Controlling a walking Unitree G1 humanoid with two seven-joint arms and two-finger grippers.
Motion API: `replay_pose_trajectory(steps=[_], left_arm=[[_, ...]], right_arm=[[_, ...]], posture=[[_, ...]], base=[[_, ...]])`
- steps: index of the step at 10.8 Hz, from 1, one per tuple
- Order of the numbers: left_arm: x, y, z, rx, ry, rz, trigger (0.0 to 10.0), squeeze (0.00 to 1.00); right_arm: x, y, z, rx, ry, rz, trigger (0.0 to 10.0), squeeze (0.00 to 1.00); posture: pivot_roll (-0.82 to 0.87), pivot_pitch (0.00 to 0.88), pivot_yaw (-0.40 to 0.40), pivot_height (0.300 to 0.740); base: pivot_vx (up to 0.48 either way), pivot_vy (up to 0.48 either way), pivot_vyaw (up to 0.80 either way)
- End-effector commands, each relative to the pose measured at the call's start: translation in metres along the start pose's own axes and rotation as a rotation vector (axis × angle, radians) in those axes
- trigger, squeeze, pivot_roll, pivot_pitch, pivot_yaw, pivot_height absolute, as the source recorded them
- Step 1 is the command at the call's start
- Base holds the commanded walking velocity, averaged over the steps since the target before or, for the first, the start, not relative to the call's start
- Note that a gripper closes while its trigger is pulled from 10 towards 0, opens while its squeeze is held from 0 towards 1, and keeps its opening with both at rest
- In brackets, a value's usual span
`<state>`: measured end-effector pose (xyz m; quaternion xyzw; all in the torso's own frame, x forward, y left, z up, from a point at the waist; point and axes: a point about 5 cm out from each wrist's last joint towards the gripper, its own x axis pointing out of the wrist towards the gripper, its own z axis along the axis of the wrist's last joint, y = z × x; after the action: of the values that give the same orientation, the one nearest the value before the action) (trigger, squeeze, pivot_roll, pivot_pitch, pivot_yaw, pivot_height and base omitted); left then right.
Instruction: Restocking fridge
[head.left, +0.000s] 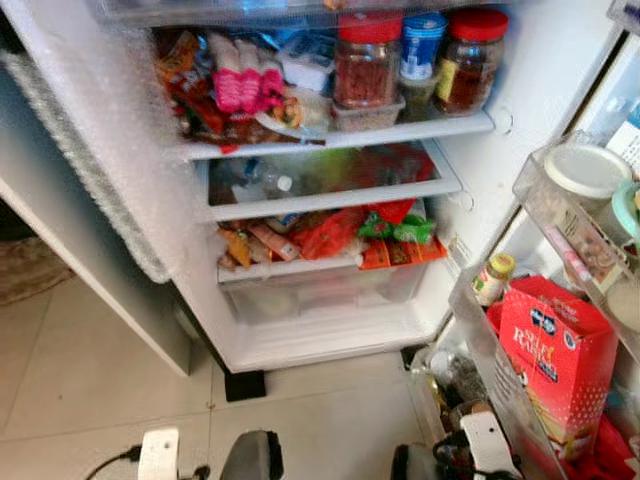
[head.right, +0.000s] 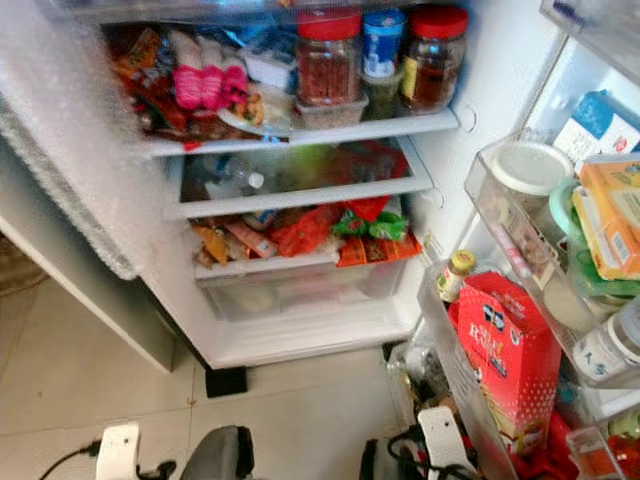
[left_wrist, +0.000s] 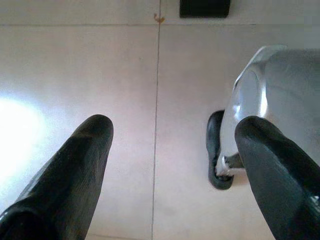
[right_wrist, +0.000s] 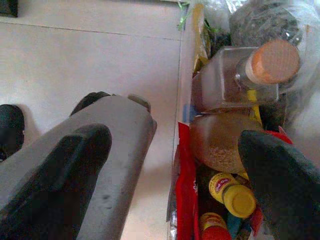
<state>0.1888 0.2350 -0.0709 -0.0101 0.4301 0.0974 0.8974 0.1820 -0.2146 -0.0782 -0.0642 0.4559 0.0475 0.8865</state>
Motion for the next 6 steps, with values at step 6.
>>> replay_pose_trajectory(steps=[6], left_arm=[[0.0006, 0.0046, -0.0013, -0.005, 0.028, 0.018, 10.0, 0.0]], right_arm=[[-0.0022, 0.0162, -0.0247, 0.011, 0.098, 0.051, 10.0, 0.0]], posture=[[0.04, 0.115, 0.02, 0.621]], base=[[0.0, 0.4, 0.0]])
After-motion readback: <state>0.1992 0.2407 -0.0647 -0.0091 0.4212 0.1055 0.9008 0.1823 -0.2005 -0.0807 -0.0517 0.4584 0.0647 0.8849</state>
